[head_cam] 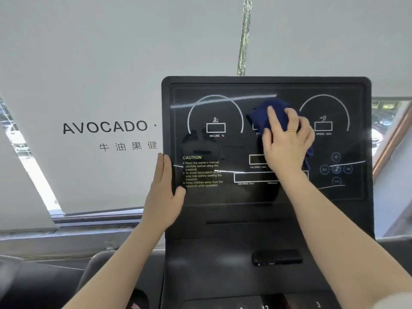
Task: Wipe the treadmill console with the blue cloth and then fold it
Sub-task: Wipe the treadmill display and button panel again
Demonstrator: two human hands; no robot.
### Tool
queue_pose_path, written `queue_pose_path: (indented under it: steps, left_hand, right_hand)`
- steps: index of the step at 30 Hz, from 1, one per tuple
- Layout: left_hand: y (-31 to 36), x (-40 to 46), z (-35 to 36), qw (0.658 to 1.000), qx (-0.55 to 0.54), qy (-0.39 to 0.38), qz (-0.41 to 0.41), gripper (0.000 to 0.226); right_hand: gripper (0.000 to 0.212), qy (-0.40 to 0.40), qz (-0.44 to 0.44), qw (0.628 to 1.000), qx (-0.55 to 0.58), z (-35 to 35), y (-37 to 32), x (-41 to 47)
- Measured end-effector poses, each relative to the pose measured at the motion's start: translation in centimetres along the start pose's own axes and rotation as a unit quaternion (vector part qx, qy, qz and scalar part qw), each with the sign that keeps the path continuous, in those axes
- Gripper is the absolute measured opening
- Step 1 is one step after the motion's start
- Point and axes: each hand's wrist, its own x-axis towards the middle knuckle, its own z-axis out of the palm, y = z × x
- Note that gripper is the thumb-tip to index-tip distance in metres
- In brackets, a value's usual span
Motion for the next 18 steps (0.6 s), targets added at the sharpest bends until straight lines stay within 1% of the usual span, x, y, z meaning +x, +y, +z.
queue_pose_path:
  steps: [2, 4, 6, 7, 10, 13, 16, 18]
  left_hand:
    - [-0.1, -0.2, 0.1, 1.0, -0.004, -0.001, -0.004, 0.072]
    - [-0.1, -0.2, 0.1, 1.0, 0.0, 0.001, -0.003, 0.072]
    - [-0.1, -0.2, 0.2, 1.0, -0.001, 0.004, -0.001, 0.072]
    - [-0.1, -0.1, 0.3, 1.0, -0.002, 0.005, 0.001, 0.073]
    - [-0.2, 0.0, 0.7, 1.0, -0.003, 0.01, 0.007, 0.076]
    - [-0.4, 0.2, 1.1, 1.0, 0.011, 0.016, 0.011, 0.08]
    - [-0.2, 0.1, 1.2, 1.0, 0.017, 0.02, 0.01, 0.082]
    - [-0.1, 0.0, 1.1, 0.999, 0.023, 0.022, 0.001, 0.081]
  right_hand:
    - [0.049, -0.031, 0.087, 0.996, 0.007, -0.6, 1.8, 0.4]
    - [0.05, -0.041, 0.153, 0.987, 0.019, -1.0, 1.8, 0.6]
    - [0.05, -0.051, 0.178, 0.983, 0.016, -1.1, 0.3, 0.4]
    - [0.05, -0.052, 0.165, 0.985, 0.007, -1.0, -0.7, 0.0]
    - [0.05, -0.031, 0.061, 0.998, -0.011, -0.5, -3.9, -3.1]
    - [0.048, -0.019, -0.049, 0.998, -0.016, -0.1, -6.5, -7.6]
    - [0.048, -0.013, -0.191, 0.981, -0.026, 0.2, -7.6, -11.4]
    - [0.046, -0.011, -0.26, 0.965, -0.016, 0.3, -6.3, -11.7]
